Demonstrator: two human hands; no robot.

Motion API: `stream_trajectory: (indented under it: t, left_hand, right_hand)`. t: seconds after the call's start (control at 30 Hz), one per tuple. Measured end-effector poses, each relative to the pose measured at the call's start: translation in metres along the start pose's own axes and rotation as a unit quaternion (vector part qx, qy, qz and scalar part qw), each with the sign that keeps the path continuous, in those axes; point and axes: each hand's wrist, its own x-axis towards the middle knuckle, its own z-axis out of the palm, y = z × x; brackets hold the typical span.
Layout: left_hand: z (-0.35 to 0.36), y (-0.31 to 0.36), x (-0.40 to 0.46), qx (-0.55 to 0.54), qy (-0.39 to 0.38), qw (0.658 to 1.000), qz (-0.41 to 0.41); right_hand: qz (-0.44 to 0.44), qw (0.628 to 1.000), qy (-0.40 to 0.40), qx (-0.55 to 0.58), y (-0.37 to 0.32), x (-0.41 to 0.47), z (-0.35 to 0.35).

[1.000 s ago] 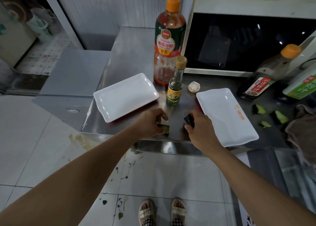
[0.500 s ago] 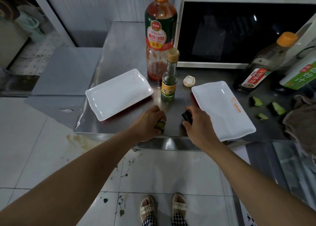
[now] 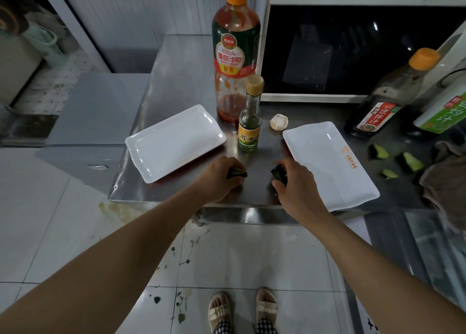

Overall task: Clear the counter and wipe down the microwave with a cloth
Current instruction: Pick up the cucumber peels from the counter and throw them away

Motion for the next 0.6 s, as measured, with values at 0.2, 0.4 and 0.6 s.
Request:
stream_trajectory:
  t: [0.2,0.4,0.6]
  left_hand:
    - [-0.013,0.021,-0.004,-0.031,-0.012,0.999,-0.003]
    - [-0.027,0.05,-0.012,-0.074,-0.035,0.996,0.022]
    - [-0.032,0.088,-0.009,-0.095,-0.063,0.99,0.084]
  right_hand:
    - [0.002,1.0,0.024,0.002,-0.007,-0.005,-0.014]
    - [0.004,0.999,0.049,-0.011,-0.012,-0.02,-0.051]
    - [0.046,0.995,0.086,-0.021,-0.006,-0.042,-0.089]
